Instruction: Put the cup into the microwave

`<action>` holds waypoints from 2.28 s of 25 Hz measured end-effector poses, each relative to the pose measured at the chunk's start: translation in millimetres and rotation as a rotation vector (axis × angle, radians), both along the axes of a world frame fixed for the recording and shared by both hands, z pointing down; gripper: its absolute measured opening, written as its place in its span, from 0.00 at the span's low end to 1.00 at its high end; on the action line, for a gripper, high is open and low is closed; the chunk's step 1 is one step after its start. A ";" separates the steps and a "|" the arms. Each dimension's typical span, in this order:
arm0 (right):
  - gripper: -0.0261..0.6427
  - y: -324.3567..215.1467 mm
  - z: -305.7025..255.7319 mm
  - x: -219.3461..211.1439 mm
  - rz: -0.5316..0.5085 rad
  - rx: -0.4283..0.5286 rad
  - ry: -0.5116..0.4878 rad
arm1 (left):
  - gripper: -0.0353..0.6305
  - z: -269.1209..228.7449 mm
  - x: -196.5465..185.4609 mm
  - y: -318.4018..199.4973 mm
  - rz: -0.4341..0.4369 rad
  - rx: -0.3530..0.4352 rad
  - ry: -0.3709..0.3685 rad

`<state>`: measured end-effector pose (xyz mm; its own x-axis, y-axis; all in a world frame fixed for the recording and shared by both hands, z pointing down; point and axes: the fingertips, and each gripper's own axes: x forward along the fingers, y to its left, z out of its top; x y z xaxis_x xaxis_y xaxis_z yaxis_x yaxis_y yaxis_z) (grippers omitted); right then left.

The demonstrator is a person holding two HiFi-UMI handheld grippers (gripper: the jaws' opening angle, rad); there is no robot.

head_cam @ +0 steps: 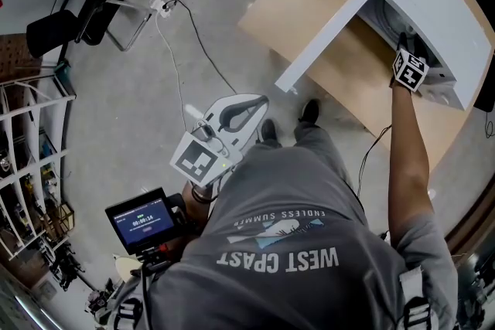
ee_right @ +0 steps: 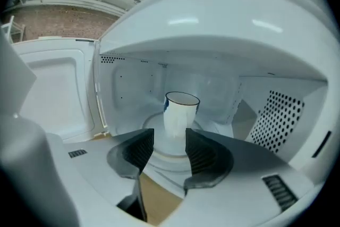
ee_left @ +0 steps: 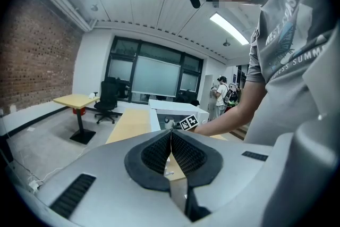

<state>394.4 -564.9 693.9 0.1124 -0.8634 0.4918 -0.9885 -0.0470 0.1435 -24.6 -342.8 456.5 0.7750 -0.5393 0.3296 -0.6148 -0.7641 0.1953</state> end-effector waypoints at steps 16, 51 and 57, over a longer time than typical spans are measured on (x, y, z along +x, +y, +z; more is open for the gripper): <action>0.31 153.0 -68.0 -65.4 0.068 0.094 0.001 | 0.09 -16.2 -71.5 80.0 0.124 0.107 0.077; 0.07 540.3 -332.1 -224.0 -0.243 0.418 -0.042 | 0.09 -39.3 4.1 275.3 0.579 0.220 0.135; 0.07 671.1 -331.6 -242.9 -0.249 0.395 -0.028 | 0.09 -47.9 35.9 375.8 0.656 0.273 0.144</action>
